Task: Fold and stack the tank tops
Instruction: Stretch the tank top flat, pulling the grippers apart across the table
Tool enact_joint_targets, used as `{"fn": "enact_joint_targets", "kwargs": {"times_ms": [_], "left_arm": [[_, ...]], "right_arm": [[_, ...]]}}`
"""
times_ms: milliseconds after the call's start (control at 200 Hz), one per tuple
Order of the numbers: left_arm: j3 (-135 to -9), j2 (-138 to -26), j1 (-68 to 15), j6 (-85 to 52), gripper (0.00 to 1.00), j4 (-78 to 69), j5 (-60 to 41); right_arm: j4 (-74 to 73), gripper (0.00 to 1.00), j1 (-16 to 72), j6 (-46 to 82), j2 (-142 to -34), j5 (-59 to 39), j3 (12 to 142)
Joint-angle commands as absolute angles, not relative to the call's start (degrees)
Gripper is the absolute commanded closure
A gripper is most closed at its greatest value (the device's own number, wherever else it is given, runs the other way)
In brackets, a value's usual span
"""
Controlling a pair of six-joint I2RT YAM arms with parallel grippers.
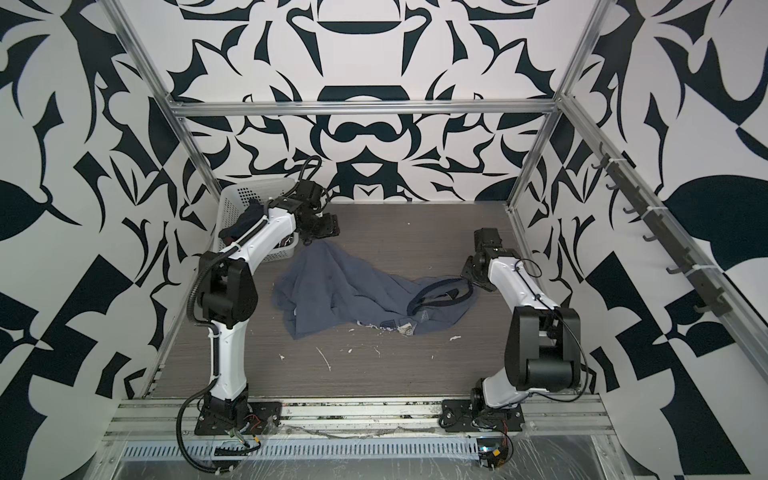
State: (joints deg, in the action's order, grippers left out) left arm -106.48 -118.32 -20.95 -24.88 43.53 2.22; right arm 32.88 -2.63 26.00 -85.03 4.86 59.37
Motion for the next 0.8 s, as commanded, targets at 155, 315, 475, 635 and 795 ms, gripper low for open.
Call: {"fn": "enact_joint_targets", "kwargs": {"times_ms": [155,315,475,635,795], "left_arm": [[-74.98,-96.31,-19.53,-32.78,0.23,35.52,2.65],[-68.63,-97.92,-17.95,-32.9,0.28,31.8,-4.61],[-67.2,-100.87,-16.95,-32.78,0.29,30.32,-5.32],[-66.09,-102.31,-16.36,-32.96,0.33,28.26,-6.26],[-65.65,-103.05,-16.26,-32.96,0.38,27.4,-6.41]], "right_arm": [[29.74,0.48,-2.29,25.51,-80.2,-5.51,53.2],[26.85,0.47,0.54,25.9,-78.75,-11.72,50.45],[24.03,0.45,5.62,28.54,-79.28,-15.95,49.22],[20.51,0.45,11.07,32.89,-81.02,-18.9,48.35],[20.31,0.45,16.39,35.77,-81.65,-21.0,47.88]]}}
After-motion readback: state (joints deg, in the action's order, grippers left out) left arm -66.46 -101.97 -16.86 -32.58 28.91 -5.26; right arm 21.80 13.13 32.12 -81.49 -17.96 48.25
